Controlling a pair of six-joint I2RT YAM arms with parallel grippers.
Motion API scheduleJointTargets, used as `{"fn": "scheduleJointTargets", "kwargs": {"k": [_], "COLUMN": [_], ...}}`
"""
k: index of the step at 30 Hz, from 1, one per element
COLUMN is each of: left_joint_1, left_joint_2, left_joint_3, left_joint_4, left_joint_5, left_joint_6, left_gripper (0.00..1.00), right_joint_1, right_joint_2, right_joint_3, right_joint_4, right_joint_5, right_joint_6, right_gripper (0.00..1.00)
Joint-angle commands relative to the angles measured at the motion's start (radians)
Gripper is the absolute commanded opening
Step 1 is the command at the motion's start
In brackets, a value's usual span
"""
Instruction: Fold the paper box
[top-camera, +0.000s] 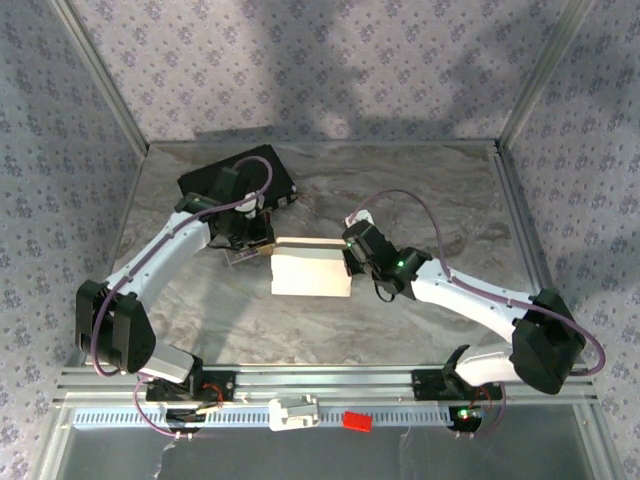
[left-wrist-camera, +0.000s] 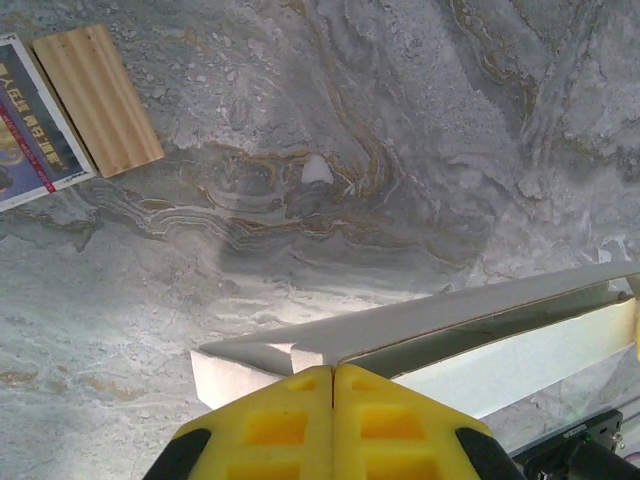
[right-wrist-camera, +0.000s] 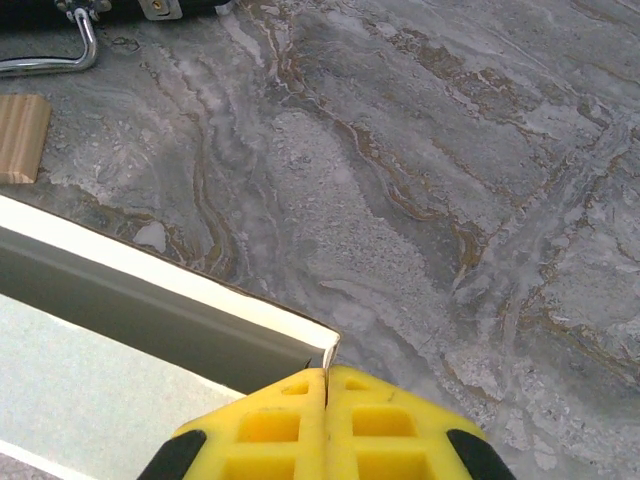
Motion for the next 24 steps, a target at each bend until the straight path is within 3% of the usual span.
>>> {"fn": "scheduleJointTargets", "kwargs": {"k": [1, 14, 24], "left_joint_1": [0.003, 0.006, 0.005], "left_joint_2": [0.0, 0.049, -0.047], "left_joint_3": [0.07, 0.152, 0.003], "left_joint_4": [-0.027, -0.1, 0.0], "left_joint_5": [0.059, 0.109, 0.116], "left_joint_6": [-0.011, -0.017, 0.013], "left_gripper": [0.0, 0.0, 0.0], "right_joint_1": [0.02, 0.033, 0.046], "right_joint_2": [0.009, -0.003, -0.003], "right_joint_3": [-0.01, -0.016, -0.01], "right_joint_4": [0.009, 0.02, 0.015], "right_joint_5": [0.026, 0.082, 0.062], "right_joint_6": [0.006, 0.015, 0.014], "right_gripper": [0.0, 0.0, 0.0]}}
